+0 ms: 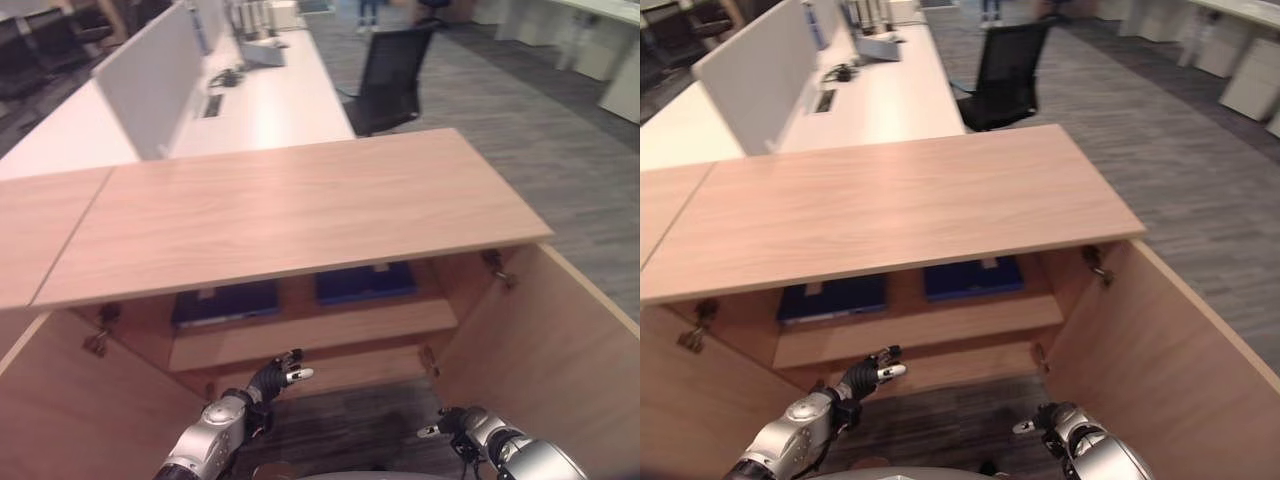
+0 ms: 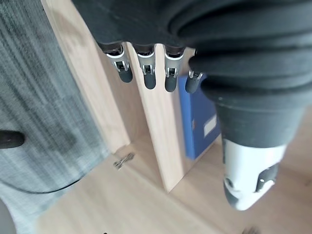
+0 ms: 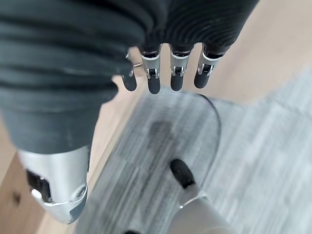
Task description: Put the empty folder in the office cabinet
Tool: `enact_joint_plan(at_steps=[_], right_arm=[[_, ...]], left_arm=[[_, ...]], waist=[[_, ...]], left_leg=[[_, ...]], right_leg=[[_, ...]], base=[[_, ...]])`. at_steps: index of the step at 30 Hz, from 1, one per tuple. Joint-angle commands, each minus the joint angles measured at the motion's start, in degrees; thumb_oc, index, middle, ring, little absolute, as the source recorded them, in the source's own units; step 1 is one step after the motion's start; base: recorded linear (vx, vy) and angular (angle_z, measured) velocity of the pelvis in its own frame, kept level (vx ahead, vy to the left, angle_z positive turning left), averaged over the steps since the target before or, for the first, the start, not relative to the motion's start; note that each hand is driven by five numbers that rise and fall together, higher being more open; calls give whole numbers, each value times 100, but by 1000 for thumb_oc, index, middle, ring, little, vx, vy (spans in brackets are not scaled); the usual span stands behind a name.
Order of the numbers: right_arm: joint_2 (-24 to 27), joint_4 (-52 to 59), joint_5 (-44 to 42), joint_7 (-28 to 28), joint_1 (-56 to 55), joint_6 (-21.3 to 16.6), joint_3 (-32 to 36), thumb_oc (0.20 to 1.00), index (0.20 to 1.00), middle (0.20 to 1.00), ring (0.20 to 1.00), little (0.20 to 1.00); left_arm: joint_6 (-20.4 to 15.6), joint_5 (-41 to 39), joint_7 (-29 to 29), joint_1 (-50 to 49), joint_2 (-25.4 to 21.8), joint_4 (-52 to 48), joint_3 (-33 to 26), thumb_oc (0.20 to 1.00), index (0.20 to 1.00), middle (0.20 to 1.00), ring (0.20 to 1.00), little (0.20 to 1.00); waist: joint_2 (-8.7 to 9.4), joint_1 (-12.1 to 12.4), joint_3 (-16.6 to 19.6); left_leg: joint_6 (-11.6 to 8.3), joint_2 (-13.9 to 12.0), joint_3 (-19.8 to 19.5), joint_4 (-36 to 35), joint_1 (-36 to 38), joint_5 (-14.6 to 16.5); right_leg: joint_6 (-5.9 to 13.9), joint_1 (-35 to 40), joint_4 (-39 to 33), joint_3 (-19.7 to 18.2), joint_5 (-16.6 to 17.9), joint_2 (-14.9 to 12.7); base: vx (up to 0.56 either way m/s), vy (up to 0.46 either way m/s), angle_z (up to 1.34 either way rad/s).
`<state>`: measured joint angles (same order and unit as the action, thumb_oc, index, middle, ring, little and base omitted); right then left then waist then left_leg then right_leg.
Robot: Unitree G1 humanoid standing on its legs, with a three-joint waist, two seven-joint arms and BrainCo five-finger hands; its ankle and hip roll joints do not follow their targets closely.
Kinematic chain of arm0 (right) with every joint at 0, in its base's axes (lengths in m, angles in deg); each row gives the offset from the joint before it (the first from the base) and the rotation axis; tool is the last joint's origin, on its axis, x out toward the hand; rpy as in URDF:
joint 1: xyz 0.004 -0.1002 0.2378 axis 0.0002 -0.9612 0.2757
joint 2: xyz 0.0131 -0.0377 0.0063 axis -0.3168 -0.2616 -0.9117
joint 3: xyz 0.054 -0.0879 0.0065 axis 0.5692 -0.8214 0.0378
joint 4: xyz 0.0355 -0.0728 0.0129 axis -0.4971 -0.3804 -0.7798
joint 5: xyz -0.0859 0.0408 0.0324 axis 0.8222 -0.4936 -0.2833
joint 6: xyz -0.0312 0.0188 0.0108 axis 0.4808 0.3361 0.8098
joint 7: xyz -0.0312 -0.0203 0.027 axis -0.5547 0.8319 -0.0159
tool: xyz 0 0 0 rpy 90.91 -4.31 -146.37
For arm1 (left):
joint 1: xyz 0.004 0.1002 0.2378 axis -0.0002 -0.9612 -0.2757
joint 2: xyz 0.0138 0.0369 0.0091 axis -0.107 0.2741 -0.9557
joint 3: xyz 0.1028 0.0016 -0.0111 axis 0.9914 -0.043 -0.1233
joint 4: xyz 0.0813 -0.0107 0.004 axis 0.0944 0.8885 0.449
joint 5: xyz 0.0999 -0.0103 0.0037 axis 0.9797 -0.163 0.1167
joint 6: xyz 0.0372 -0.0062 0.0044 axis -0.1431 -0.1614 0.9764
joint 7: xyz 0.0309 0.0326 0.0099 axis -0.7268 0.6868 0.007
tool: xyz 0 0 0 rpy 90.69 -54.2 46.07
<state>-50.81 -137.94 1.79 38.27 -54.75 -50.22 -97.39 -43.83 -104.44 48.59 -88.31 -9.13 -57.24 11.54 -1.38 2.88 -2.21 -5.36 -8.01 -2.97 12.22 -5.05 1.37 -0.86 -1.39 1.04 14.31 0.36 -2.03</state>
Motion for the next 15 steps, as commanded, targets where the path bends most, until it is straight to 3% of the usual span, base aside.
enact_joint_plan(at_steps=[1,4,9,15], right_arm=[[133,-52,-415,-109,144,-31,336,1000,1000,1000,1000,1000],[214,31,-893,-209,-153,-65,881,1000,1000,1000,1000,1000],[232,36,-1113,-318,-331,-66,1237,1000,1000,1000,1000,1000],[207,203,-2458,-696,-531,-214,2338,1000,1000,1000,1000,1000]], left_arm=[[-447,-325,-3,245,18,-291,-26,1000,1000,1000,1000,1000],[-492,-271,-13,462,1,18,-31,1000,1000,1000,1000,1000],[-574,-327,-72,588,63,281,-72,1000,1000,1000,1000,1000],[-648,-866,-116,663,266,588,-14,1000,1000,1000,1000,1000]], waist=[[28,-46,-138],[69,-273,-77],[87,-395,-131],[75,-719,-294]], left_leg=[[219,255,360,-221,388,896],[358,514,589,-581,477,771],[544,745,785,-829,604,757],[901,1130,1169,-1147,802,744]], right_leg=[[704,112,-469,0,26,-212],[847,-182,-296,-132,230,-480],[993,-344,-224,-278,409,-676],[1253,-725,-69,-623,716,-967]], base=[[-16,260,-37],[-80,284,-51],[-69,173,-27],[-127,251,-38]])
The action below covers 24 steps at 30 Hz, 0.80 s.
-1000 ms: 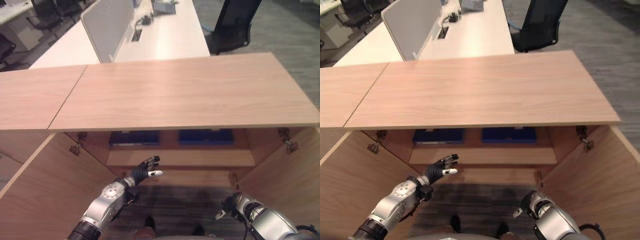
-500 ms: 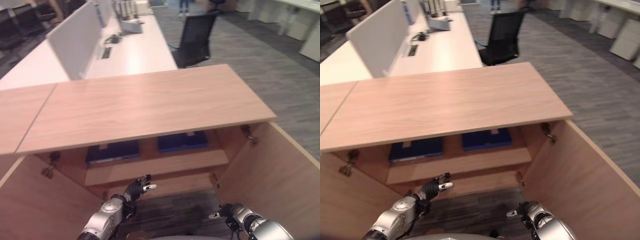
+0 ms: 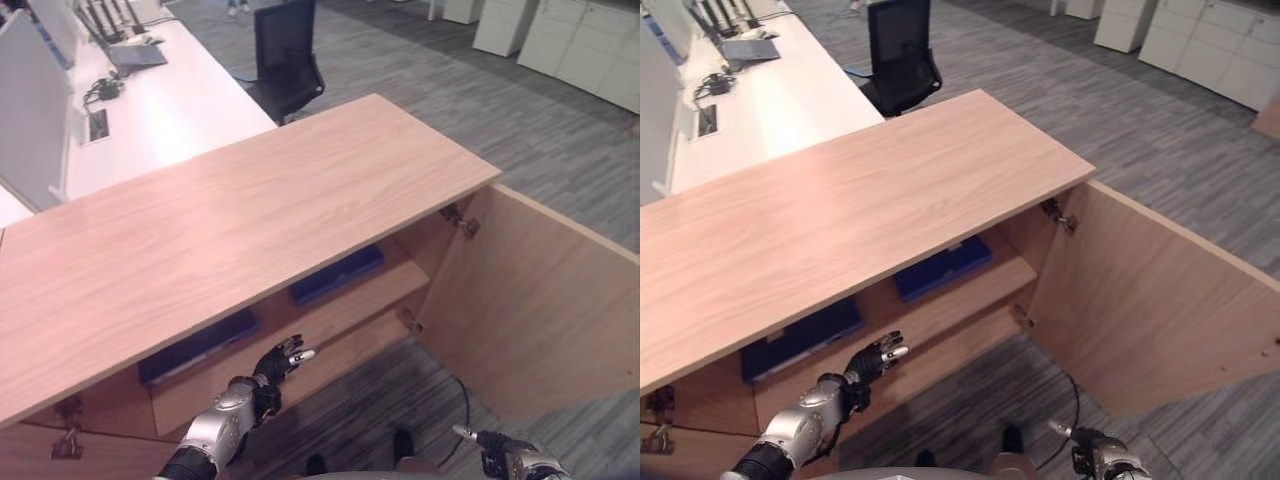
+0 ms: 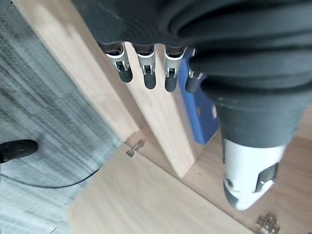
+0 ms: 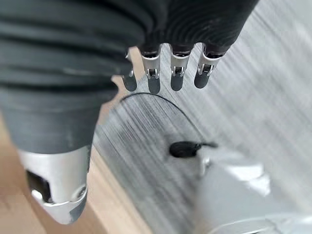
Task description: Put the empty folder in the office cabinet
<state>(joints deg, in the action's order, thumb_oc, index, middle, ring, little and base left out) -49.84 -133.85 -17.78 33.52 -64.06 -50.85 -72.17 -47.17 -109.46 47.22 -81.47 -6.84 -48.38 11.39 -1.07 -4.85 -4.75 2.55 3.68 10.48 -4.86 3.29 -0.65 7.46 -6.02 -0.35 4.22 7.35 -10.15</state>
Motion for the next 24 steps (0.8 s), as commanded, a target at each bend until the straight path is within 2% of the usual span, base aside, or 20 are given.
enact_joint_plan(at_steps=[1,2,6,8,10,12,13,16,19,21,22,24], right_arm=[[117,-192,-564,-262,398,-168,-126,1000,1000,1000,1000,1000],[149,-126,-683,-351,423,-205,-19,1000,1000,1000,1000,1000],[288,-207,-889,-412,463,-183,199,1000,1000,1000,1000,1000],[449,-206,-959,-479,545,-174,320,1000,1000,1000,1000,1000],[665,-158,-1151,-576,608,-223,446,1000,1000,1000,1000,1000],[968,42,-1330,-700,630,-353,616,1000,1000,1000,1000,1000],[1122,61,-1389,-740,669,-396,709,1000,1000,1000,1000,1000],[1437,67,-1388,-837,678,-445,914,1000,1000,1000,1000,1000],[1688,168,-1305,-896,700,-476,947,1000,1000,1000,1000,1000],[2085,513,-1033,-942,678,-533,937,1000,1000,1000,1000,1000],[2084,516,-1032,-942,680,-531,937,1000,1000,1000,1000,1000],[2744,1197,-528,-1090,634,-660,994,1000,1000,1000,1000,1000]], left_arm=[[-320,-435,38,-45,40,-321,26,1000,1000,1000,1000,1000],[-341,-560,45,-80,44,-307,58,1000,1000,1000,1000,1000],[-310,-610,87,-94,20,-212,149,1000,1000,1000,1000,1000],[-276,-635,85,-79,-14,-171,182,1000,1000,1000,1000,1000],[-272,-612,65,-39,-28,-44,208,1000,1000,1000,1000,1000],[-317,-497,47,22,-13,225,182,1000,1000,1000,1000,1000],[-338,-440,53,35,38,441,153,1000,1000,1000,1000,1000],[-357,-349,74,-65,136,742,-43,1000,1000,1000,1000,1000],[-336,-347,81,-178,190,1005,-218,1000,1000,1000,1000,1000],[-335,-230,152,-359,225,1224,-413,1000,1000,1000,1000,1000],[-336,-228,153,-357,226,1226,-416,1000,1000,1000,1000,1000],[-353,-90,213,-487,259,1648,-616,1000,1000,1000,1000,1000]], waist=[[38,24,-57],[22,-33,-93],[60,-103,-99],[55,-109,-176],[9,-134,-237],[-13,-143,-234],[14,-138,-188],[149,-41,32],[185,-4,127],[234,12,193],[244,14,200],[256,0,256]], left_leg=[[143,-4,-138,507,13,945],[171,26,7,410,107,945],[200,87,111,296,173,902],[236,52,180,267,193,873],[225,-48,227,260,220,852],[218,-126,295,239,177,807],[205,-119,320,250,151,809],[184,-79,371,240,131,840],[153,-131,431,246,136,860],[114,-197,423,240,173,845],[111,-191,432,239,153,822],[21,-311,341,175,272,823]], right_leg=[[447,-308,69,359,62,-175],[513,-349,56,348,132,-200],[571,-409,2,300,228,-229],[583,-540,206,345,189,-250],[532,-460,522,563,-4,-363],[446,-356,847,480,-156,-450],[453,-251,767,423,-161,-470],[499,-47,301,339,-169,-392],[530,-4,57,288,-105,-268],[497,79,-75,280,-96,-158],[489,60,-82,272,-76,-162],[432,233,-163,307,-186,-43]], base=[[-104,199,-64],[-79,136,-70],[-72,88,-60],[-88,16,-32],[-80,-14,-15],[-101,-31,-8],[-48,-44,2],[52,-74,-2],[73,-112,-27],[64,-111,-23],[59,-100,-22],[96,-153,-17]])
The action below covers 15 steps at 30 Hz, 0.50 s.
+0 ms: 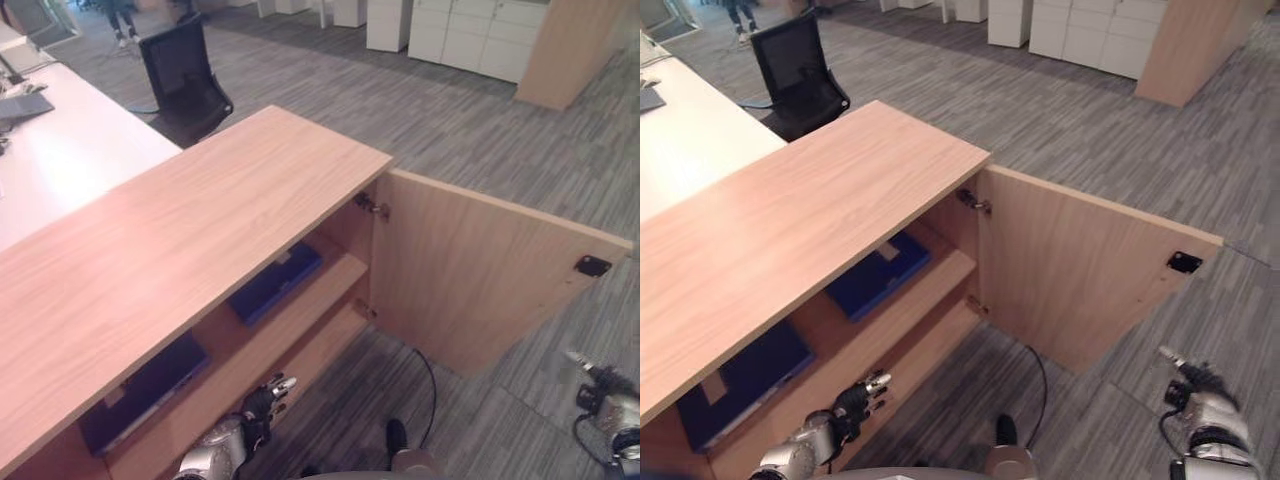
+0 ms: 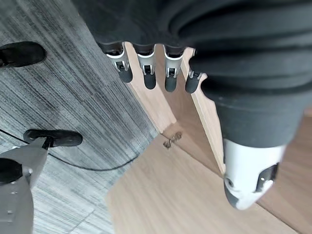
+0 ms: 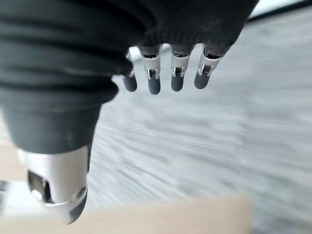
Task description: Put the empty folder in the office cabinet
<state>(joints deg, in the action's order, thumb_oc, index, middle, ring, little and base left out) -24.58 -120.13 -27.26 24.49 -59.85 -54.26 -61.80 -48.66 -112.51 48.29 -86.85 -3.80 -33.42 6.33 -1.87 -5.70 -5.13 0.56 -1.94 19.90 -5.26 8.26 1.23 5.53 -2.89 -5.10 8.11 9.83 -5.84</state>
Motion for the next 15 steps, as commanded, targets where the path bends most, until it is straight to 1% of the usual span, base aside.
enact_joint_plan(at_steps=[1,3,4,6,7,10,11,12,15], right_arm=[[330,-131,476,-193,194,-333,-20,1000,1000,1000,1000,1000],[663,-18,616,-180,278,-392,-4,1000,1000,1000,1000,1000],[932,88,702,-165,374,-435,-58,1000,1000,1000,1000,1000],[1240,461,884,-100,556,-512,-255,1000,1000,1000,1000,1000],[1309,526,925,-61,655,-527,-364,1000,1000,1000,1000,1000],[1412,623,949,96,1064,-586,-778,1000,1000,1000,1000,1000],[1397,607,804,276,1351,-639,-1092,1000,1000,1000,1000,1000],[1338,608,656,394,1489,-663,-1232,1000,1000,1000,1000,1000],[1129,549,134,683,1712,-719,-1463,1000,1000,1000,1000,1000]], left_arm=[[-201,227,111,61,-41,241,-143,1000,1000,1000,1000,1000],[-208,235,119,53,-47,267,-166,1000,1000,1000,1000,1000],[-191,248,145,59,-60,348,-164,1000,1000,1000,1000,1000],[-171,251,173,35,-89,511,-191,1000,1000,1000,1000,1000],[-169,248,161,45,-93,576,-205,1000,1000,1000,1000,1000],[-156,213,157,80,-83,711,-229,1000,1000,1000,1000,1000],[-158,177,176,116,-72,778,-200,1000,1000,1000,1000,1000],[-146,186,195,134,-66,824,-164,1000,1000,1000,1000,1000],[-98,188,237,179,-27,980,-62,1000,1000,1000,1000,1000]], waist=[[350,88,311],[341,113,343],[343,130,357],[321,146,399],[311,165,413],[293,214,438],[283,250,452],[277,267,462],[260,299,475]], left_leg=[[203,239,-609,210,-236,613],[154,185,-663,202,-218,597],[113,141,-682,196,-207,576],[50,67,-700,153,-155,540],[34,46,-699,145,-146,528],[-6,-2,-688,131,-127,499],[-35,-38,-678,132,-125,478],[-51,-55,-677,124,-120,462],[-89,-94,-701,101,-112,419]], right_leg=[[606,-79,298,-78,-438,-466],[567,-3,257,-24,-483,-424],[538,40,235,10,-520,-387],[494,128,159,36,-567,-319],[477,152,140,47,-583,-300],[440,219,65,47,-624,-228],[417,248,40,43,-666,-195],[406,260,33,49,-682,-180],[369,302,25,53,-730,-140]], base=[[87,-128,0],[46,-107,11],[42,-118,13],[49,-105,7],[35,-75,3],[29,-52,0],[36,-54,-1],[29,-48,0],[7,-11,0]])
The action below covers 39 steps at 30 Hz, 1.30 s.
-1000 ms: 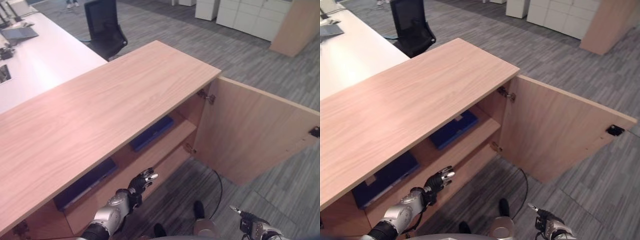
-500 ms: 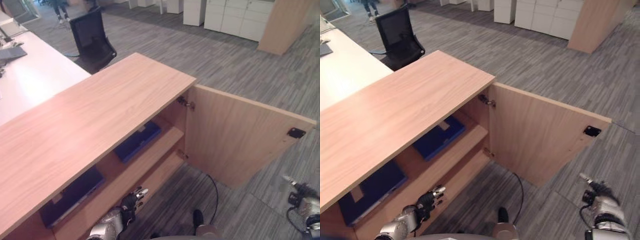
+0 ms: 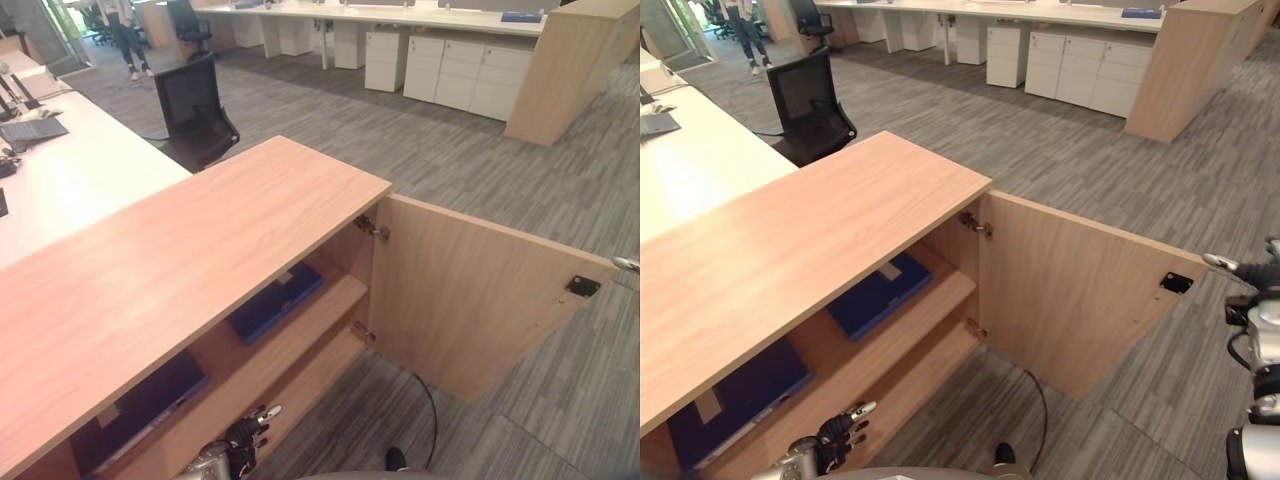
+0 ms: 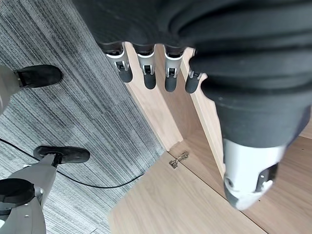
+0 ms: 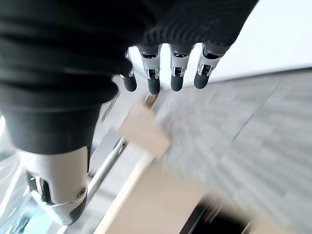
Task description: Put the empty folder in the office cabinet
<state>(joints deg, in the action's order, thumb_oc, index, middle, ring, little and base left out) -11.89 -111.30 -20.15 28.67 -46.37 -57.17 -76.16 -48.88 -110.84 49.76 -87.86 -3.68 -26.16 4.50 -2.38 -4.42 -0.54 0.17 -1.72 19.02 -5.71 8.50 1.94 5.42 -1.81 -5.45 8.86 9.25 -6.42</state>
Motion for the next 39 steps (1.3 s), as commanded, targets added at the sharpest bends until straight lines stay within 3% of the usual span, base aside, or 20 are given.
enact_joint_plan(at_steps=[1,12,13,14,16,18,20,25,27,28,30,35,37,39], right_arm=[[-219,-401,-728,360,442,-420,-103,1000,1000,1000,1000,1000],[-710,-1541,-621,1406,804,127,-1195,1000,1000,1000,1000,1000],[-744,-2091,-24,1612,884,291,-1494,1000,1000,1000,1000,1000],[-745,-2095,-24,1614,890,290,-1497,1000,1000,1000,1000,1000],[-749,-2623,1215,1998,976,411,-2064,1000,1000,1000,1000,1000],[-744,-2619,1550,2094,969,403,-2228,1000,1000,1000,1000,1000],[-802,-2399,2398,2571,830,418,-2766,1000,1000,1000,1000,1000],[-974,-1761,3232,3092,606,287,-3463,1000,1000,1000,1000,1000],[-986,-772,3568,3458,469,164,-3950,1000,1000,1000,1000,1000],[-942,206,3384,3676,333,96,-4106,1000,1000,1000,1000,1000],[-905,750,3148,3811,258,107,-4147,1000,1000,1000,1000,1000],[-776,3516,902,4594,153,374,-4442,1000,1000,1000,1000,1000],[-989,4056,253,4301,432,302,-4471,1000,1000,1000,1000,1000],[-1078,4092,190,4195,519,296,-4449,1000,1000,1000,1000,1000]], left_arm=[[-53,13,111,301,-27,305,155,1000,1000,1000,1000,1000],[131,-37,300,385,36,654,400,1000,1000,1000,1000,1000],[177,21,347,394,4,631,470,1000,1000,1000,1000,1000],[177,21,348,396,3,631,467,1000,1000,1000,1000,1000],[199,229,399,416,-96,475,538,1000,1000,1000,1000,1000],[186,293,397,405,-141,368,559,1000,1000,1000,1000,1000],[205,534,477,369,-277,62,563,1000,1000,1000,1000,1000],[222,759,574,344,-360,-211,516,1000,1000,1000,1000,1000],[231,837,586,314,-397,-421,452,1000,1000,1000,1000,1000],[206,847,580,270,-408,-579,383,1000,1000,1000,1000,1000],[203,845,585,242,-402,-665,349,1000,1000,1000,1000,1000],[109,838,711,140,-385,-969,172,1000,1000,1000,1000,1000],[53,849,664,215,-273,-670,79,1000,1000,1000,1000,1000],[40,860,641,249,-224,-516,32,1000,1000,1000,1000,1000]], waist=[[308,189,22],[308,334,19],[306,375,-13],[311,371,3],[301,429,-40],[299,440,-46],[305,466,-63],[300,478,-77],[300,478,-100],[307,462,-109],[303,461,-124],[325,449,-150],[347,449,-110],[348,445,-101]], left_leg=[[-64,-126,-623,142,-136,334],[-143,-166,-758,119,-159,238],[-146,-169,-807,127,-159,232],[-145,-164,-808,126,-182,220],[-144,-160,-882,140,-214,204],[-142,-156,-904,140,-225,200],[-132,-149,-969,138,-248,197],[-120,-133,-1016,140,-268,198],[-115,-137,-1020,134,-258,219],[-113,-138,-1005,133,-262,227],[-112,-142,-994,130,-251,229],[-134,-162,-923,117,-241,215],[-140,-178,-854,108,-228,220],[-141,-182,-827,104,-213,229]], right_leg=[[368,212,56,-13,-687,-66],[279,311,45,92,-760,-6],[268,343,45,122,-773,2],[267,320,45,122,-767,-3],[246,338,45,154,-775,1],[240,338,45,162,-780,0],[226,342,45,168,-787,1],[207,335,45,174,-785,-7],[201,343,45,172,-794,-8],[194,327,45,160,-791,-10],[192,335,45,148,-792,-8],[201,305,45,141,-775,-19],[210,281,45,123,-759,-29],[211,278,45,111,-753,-27]], base=[[0,0,0],[5,-21,4],[-10,-21,11],[-22,-25,16],[-17,-15,16],[-10,-8,21],[-7,-9,12],[1,4,6],[0,0,0],[0,0,0],[0,0,0],[-1,1,-2],[8,2,-12],[14,2,-17]])
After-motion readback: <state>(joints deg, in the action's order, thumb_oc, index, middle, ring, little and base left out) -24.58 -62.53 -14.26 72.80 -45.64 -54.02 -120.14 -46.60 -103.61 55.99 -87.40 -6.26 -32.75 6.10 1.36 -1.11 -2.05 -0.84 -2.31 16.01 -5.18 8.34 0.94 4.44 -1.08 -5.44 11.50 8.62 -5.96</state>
